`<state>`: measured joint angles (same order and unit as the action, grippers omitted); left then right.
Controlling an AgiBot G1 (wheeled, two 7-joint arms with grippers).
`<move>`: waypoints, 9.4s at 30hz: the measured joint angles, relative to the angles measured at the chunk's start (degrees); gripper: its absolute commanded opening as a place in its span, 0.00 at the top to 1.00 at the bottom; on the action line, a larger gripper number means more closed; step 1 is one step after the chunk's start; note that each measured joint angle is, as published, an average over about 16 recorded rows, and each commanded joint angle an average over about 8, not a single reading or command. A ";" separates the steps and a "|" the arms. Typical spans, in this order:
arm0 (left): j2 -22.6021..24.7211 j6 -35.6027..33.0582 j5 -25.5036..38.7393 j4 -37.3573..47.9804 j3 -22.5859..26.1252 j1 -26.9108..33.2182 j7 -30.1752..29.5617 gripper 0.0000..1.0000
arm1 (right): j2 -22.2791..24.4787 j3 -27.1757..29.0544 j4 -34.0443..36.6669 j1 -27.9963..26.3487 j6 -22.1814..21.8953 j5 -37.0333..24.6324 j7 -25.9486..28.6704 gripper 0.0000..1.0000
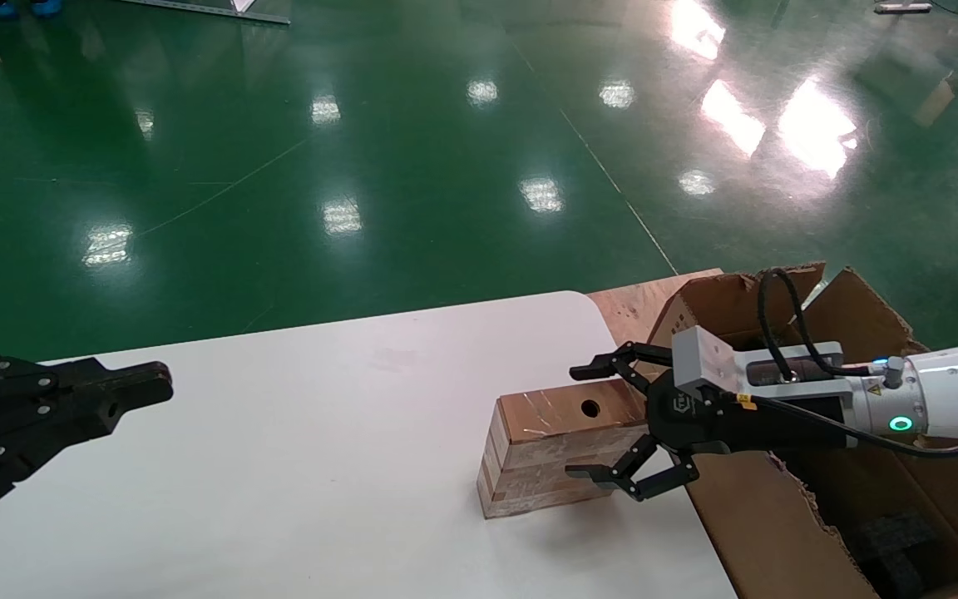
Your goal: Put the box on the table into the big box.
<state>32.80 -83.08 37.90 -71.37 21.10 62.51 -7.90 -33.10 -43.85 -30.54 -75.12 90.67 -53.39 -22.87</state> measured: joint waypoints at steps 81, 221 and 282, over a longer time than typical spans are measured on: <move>0.00 0.02 -0.02 0.02 0.00 -0.01 0.00 0.00 | 18.62 5.16 -8.04 -19.59 -4.31 3.37 14.09 1.00; -0.01 0.04 -0.04 0.03 0.03 -0.02 0.02 0.00 | 9.30 6.49 82.23 -13.42 -3.69 6.76 -24.79 0.00; -0.03 0.06 -0.07 0.05 0.03 -0.03 0.02 0.00 | -7.87 5.65 73.56 -47.07 0.99 -7.54 -32.08 0.00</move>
<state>32.78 -83.02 37.84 -71.32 21.13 62.49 -7.88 -40.97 -38.20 43.02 -122.19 91.65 -60.93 -54.95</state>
